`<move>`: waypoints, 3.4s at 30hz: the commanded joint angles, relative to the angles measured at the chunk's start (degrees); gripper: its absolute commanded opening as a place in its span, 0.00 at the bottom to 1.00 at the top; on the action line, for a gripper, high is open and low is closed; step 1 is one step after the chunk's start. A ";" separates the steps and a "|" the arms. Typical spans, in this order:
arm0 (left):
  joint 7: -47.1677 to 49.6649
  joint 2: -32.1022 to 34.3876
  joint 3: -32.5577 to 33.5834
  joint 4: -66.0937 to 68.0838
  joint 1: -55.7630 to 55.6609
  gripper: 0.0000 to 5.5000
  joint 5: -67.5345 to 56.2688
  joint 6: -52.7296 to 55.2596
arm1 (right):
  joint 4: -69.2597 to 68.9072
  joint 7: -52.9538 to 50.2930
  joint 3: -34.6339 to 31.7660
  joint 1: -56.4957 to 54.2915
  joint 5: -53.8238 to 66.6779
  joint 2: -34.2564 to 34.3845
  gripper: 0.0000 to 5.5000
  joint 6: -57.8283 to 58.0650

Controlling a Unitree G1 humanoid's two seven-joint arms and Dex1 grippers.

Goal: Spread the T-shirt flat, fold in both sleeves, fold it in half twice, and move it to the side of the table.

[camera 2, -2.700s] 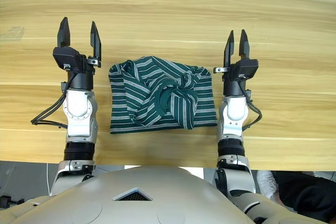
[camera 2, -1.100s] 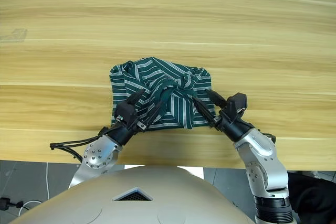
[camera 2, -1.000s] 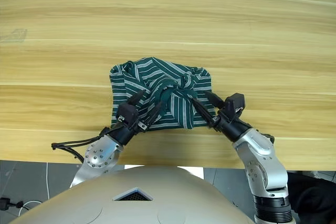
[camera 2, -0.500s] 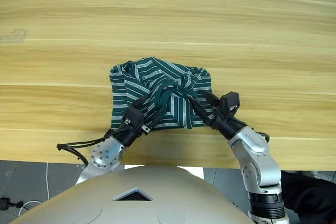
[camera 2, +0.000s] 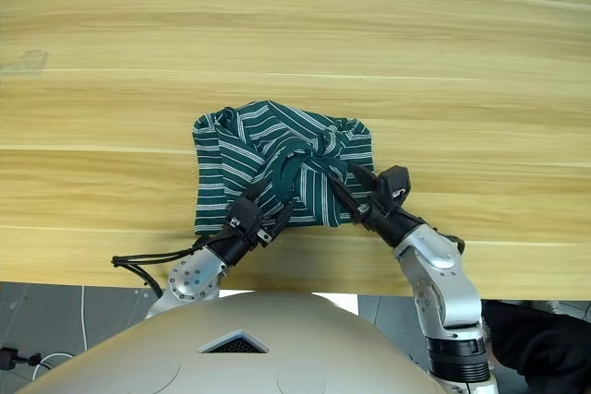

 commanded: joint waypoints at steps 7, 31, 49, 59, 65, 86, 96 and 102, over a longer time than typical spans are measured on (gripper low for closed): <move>0.36 0.27 0.01 3.49 -0.30 0.58 1.03 -0.90 | 0.61 -0.57 -0.31 -0.36 -1.02 0.26 0.48 0.56; 0.55 -1.42 1.45 11.11 -2.98 0.58 1.78 -3.85 | 1.75 -0.75 -0.14 -2.06 -1.57 1.52 0.01 0.34; 1.98 -2.03 2.18 12.86 -3.62 0.28 2.45 -5.61 | -5.35 8.76 0.08 1.04 7.68 2.21 0.00 -1.46; 1.99 -1.97 2.84 12.71 -4.06 0.01 2.67 -5.83 | -4.88 8.68 0.18 -0.03 7.76 2.32 0.00 -1.98; -0.29 0.65 8.81 6.26 -6.30 0.01 -0.82 -3.75 | -2.18 8.44 -0.82 -2.78 5.35 2.06 0.00 -4.01; -13.72 16.81 27.97 -16.11 -20.68 0.01 -9.38 9.25 | 0.07 9.51 -7.31 -17.11 4.21 -2.90 0.00 -7.16; -23.08 22.92 26.37 17.09 -70.33 0.01 -7.36 13.17 | 24.86 9.11 -11.03 -57.60 -1.33 -11.58 0.00 -5.80; -10.87 14.95 20.25 72.11 -112.19 0.01 3.81 -1.23 | 76.79 -1.26 -5.52 -99.19 -17.15 -10.07 0.00 -20.47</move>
